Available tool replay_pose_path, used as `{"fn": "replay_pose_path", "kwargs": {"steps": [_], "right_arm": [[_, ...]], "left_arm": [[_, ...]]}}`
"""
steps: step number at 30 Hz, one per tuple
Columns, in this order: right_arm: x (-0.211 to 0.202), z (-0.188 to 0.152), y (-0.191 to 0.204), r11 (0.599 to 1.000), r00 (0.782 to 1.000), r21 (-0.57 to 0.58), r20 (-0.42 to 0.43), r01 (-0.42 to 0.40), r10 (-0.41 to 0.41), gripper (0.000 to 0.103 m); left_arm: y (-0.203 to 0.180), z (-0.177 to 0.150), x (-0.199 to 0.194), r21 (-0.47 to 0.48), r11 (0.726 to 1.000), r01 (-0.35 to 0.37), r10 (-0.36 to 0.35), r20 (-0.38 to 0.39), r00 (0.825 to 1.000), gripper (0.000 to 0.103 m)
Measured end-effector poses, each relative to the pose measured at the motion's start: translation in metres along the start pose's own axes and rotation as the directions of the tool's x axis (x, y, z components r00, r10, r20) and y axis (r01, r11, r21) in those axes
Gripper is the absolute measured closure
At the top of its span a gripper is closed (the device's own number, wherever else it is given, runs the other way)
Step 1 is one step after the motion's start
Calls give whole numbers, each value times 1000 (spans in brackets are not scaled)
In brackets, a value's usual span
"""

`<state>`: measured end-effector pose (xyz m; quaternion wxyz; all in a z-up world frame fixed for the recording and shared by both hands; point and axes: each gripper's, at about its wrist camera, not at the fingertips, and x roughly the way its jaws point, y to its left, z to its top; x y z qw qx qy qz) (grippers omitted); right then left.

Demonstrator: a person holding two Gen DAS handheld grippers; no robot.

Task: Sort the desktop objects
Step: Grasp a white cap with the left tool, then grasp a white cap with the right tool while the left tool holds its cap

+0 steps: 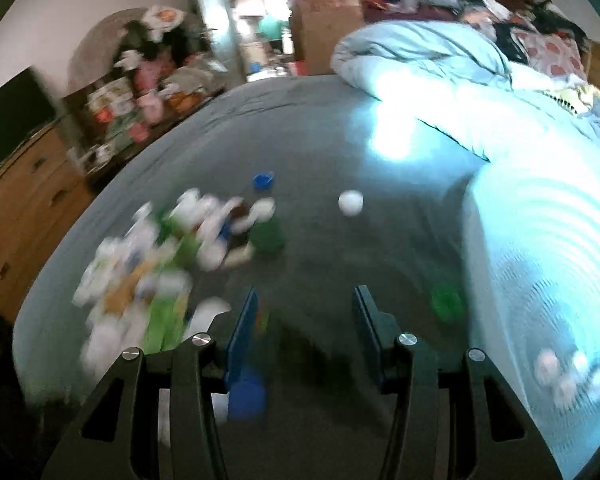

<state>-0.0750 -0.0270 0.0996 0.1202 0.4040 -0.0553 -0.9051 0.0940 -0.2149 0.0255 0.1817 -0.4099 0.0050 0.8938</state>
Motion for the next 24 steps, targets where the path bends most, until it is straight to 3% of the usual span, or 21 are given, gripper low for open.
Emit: {"fn": "replay_pose_path", "kwargs": {"steps": [6, 13, 16, 17, 21, 24], "right_arm": [[91, 51, -21, 990, 991, 100, -99, 101, -91, 59], [139, 56, -27, 988, 971, 43, -200, 146, -135, 59], [142, 54, -27, 990, 972, 31, -197, 139, -130, 67], [141, 53, -27, 992, 973, 23, -198, 127, -120, 80], [118, 54, -21, 998, 985, 1, -162, 58, -57, 80], [71, 47, -3, 999, 995, -45, -96, 3, -7, 80]], "left_arm": [[2, -3, 0, 6, 1000, 12, -12, 10, 1000, 72], [6, -3, 0, -18, 999, 37, -37, 12, 999, 72], [5, -4, 0, -19, 999, 38, -37, 13, 999, 72], [4, -4, 0, -18, 999, 37, -37, 13, 999, 72], [3, -3, 0, -15, 999, 31, -31, 9, 999, 72], [1, -3, -1, -6, 1000, 16, -16, 8, 1000, 72]]}}
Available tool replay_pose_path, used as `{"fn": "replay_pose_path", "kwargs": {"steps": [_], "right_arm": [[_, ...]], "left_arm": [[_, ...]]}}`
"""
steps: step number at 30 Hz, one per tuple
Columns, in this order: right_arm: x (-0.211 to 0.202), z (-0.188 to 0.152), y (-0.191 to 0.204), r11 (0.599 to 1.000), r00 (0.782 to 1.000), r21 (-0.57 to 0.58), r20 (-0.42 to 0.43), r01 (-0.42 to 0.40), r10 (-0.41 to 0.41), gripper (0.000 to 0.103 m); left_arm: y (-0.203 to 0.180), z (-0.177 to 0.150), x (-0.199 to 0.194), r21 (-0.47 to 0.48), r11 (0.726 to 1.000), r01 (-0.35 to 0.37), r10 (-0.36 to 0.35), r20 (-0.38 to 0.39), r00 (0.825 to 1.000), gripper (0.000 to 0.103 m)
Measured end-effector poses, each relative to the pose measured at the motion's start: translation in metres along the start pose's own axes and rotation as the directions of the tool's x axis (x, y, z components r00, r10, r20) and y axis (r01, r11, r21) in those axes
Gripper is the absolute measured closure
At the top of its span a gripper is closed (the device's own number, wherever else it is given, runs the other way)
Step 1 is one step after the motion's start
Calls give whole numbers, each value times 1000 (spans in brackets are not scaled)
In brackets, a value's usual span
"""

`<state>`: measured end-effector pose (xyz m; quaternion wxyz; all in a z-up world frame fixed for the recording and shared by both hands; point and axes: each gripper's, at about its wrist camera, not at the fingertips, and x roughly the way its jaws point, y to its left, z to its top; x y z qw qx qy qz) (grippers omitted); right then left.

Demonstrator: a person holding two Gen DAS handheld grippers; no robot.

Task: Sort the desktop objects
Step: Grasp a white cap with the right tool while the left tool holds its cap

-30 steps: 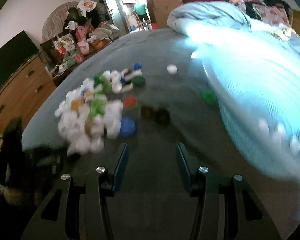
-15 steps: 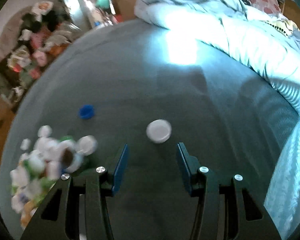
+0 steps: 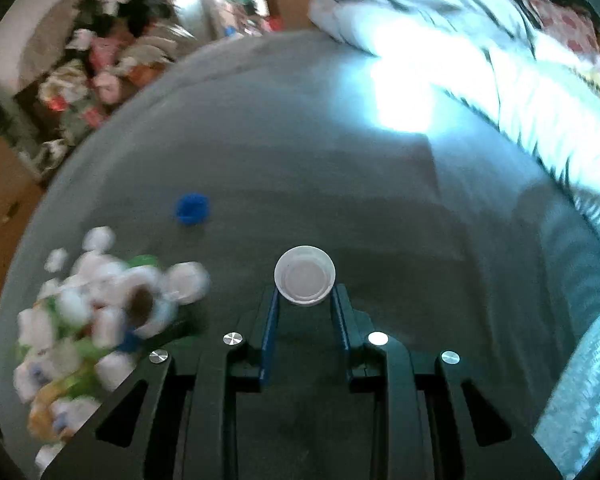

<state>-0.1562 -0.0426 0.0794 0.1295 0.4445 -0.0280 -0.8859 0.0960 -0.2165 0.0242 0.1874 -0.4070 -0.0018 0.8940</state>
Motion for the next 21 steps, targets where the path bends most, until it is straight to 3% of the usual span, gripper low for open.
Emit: {"fn": "replay_pose_path", "kwargs": {"steps": [4, 10, 15, 21], "right_arm": [[-75, -32, 21, 997, 996, -68, 74, -43, 48, 80], [-163, -98, 32, 991, 989, -101, 103, -92, 102, 80], [-188, -120, 28, 988, 990, -128, 105, -84, 97, 80], [-212, -133, 34, 988, 985, -118, 127, -100, 115, 80]], "left_arm": [[-2, 2, -5, -8, 1000, -30, 30, -11, 999, 72], [3, 17, -37, -59, 993, -99, 101, 23, 995, 72], [6, 49, -71, -68, 976, -209, 214, 73, 974, 72], [-2, 89, -85, -53, 953, -297, 301, 68, 951, 72]]}}
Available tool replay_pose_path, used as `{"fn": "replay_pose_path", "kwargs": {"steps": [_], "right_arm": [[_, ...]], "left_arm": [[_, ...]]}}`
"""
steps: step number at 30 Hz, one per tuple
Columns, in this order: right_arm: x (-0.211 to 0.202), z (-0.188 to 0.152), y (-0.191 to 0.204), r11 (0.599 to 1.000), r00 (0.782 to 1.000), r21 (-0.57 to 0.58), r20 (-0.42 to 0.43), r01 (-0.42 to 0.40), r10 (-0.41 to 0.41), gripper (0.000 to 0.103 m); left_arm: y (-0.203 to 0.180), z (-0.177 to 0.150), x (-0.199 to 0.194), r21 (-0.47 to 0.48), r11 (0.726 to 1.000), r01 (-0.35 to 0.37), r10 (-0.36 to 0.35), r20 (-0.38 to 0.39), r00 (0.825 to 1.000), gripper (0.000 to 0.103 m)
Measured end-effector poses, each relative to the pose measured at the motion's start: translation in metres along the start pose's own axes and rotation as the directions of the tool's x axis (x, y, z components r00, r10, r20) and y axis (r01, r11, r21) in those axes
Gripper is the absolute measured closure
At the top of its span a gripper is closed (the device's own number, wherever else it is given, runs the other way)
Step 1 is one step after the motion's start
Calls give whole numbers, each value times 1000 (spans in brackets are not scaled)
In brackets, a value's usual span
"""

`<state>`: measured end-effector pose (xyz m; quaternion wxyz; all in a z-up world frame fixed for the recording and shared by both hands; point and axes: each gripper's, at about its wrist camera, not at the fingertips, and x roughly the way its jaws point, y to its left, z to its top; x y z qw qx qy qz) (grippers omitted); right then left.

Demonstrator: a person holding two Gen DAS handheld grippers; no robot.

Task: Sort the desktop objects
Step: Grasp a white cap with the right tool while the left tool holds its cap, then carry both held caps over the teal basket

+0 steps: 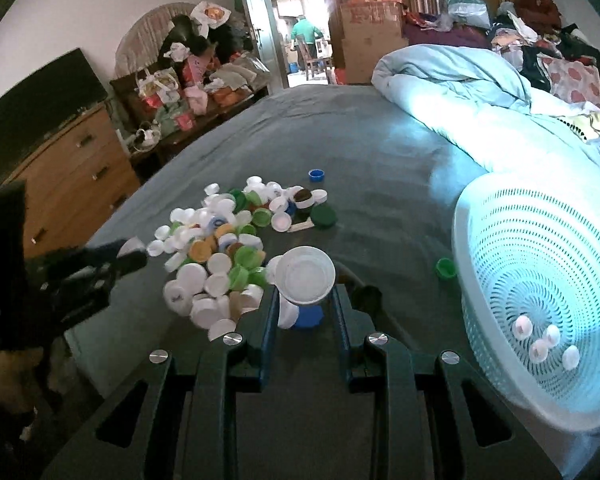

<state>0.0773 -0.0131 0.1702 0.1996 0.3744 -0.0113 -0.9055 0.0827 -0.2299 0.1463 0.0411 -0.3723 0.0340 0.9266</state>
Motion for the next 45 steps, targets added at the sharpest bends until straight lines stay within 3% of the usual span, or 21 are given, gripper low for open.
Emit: {"fn": "replay_pose_path", "kwargs": {"steps": [11, 21, 27, 37, 45], "right_arm": [[-30, 22, -6, 998, 995, -41, 88, 56, -52, 80], [-66, 41, -57, 987, 970, 22, 179, 162, -163, 80], [-90, 36, -104, 971, 954, 116, 192, 211, -230, 80], [-118, 24, -178, 930, 930, 234, 169, 285, -327, 80], [-123, 8, -223, 906, 924, 296, 143, 302, -354, 80]], "left_arm": [[-41, 46, -6, 78, 997, -24, 24, -4, 1000, 72], [-109, 94, -11, 188, 982, 23, -30, 33, 999, 72], [-172, 121, -13, 276, 959, 70, -86, 46, 995, 72], [-283, 144, 9, 417, 897, 148, -156, -16, 988, 72], [-338, 149, 34, 480, 859, 176, -167, -62, 984, 72]]}}
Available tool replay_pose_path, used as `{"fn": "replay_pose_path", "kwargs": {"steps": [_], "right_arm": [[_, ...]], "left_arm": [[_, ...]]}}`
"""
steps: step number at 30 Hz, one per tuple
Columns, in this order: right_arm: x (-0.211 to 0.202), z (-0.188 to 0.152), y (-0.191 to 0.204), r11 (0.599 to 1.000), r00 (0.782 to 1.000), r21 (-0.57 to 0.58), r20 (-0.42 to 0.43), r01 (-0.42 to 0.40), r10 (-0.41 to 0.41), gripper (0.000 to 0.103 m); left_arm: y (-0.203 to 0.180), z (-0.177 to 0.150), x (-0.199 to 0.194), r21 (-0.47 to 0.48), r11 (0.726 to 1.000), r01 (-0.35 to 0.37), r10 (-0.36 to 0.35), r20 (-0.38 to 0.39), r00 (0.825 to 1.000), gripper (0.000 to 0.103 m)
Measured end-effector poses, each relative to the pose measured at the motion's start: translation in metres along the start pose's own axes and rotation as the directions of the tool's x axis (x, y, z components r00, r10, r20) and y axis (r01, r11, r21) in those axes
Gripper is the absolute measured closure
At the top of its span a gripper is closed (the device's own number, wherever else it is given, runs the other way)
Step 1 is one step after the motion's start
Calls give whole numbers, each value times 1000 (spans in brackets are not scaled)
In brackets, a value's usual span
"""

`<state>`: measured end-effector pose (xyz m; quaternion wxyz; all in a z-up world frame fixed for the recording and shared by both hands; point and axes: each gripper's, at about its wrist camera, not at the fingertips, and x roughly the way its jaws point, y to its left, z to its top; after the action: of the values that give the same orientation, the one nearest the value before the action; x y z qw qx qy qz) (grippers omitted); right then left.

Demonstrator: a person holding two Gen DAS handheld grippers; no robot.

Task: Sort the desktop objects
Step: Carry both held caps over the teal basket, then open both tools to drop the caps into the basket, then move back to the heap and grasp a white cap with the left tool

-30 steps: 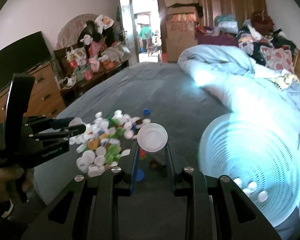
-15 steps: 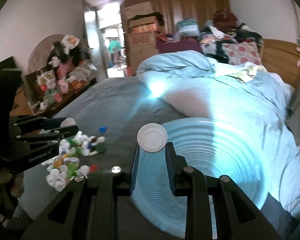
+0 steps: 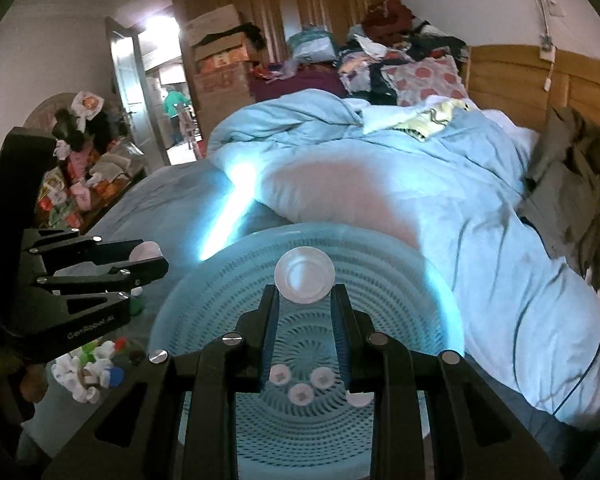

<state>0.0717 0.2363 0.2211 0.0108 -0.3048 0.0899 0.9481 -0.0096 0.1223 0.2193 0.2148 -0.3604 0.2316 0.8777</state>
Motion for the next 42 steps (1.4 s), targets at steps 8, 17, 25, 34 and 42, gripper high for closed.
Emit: {"fn": "replay_pose_path", "kwargs": {"steps": [8, 17, 25, 34, 42], "right_arm": [[6, -10, -16, 999, 999, 28, -17, 33, -32, 74], [-15, -3, -11, 998, 998, 48, 51, 46, -48, 40], [-25, -6, 15, 999, 996, 43, 86, -12, 8, 39], [-17, -102, 80, 974, 983, -137, -65, -181, 173, 39], [6, -150, 100, 963, 954, -141, -229, -229, 193, 39]], "left_arm": [[-22, 8, 22, 47, 999, 16, -15, -32, 999, 37], [-15, 3, 1, 54, 996, -68, 66, 36, 997, 8], [-10, -12, -9, 83, 994, -65, 63, 34, 997, 1], [170, -192, -37, -310, 948, -73, 107, 93, 990, 1], [318, -389, -31, -618, 743, -255, 198, -160, 967, 16]]}}
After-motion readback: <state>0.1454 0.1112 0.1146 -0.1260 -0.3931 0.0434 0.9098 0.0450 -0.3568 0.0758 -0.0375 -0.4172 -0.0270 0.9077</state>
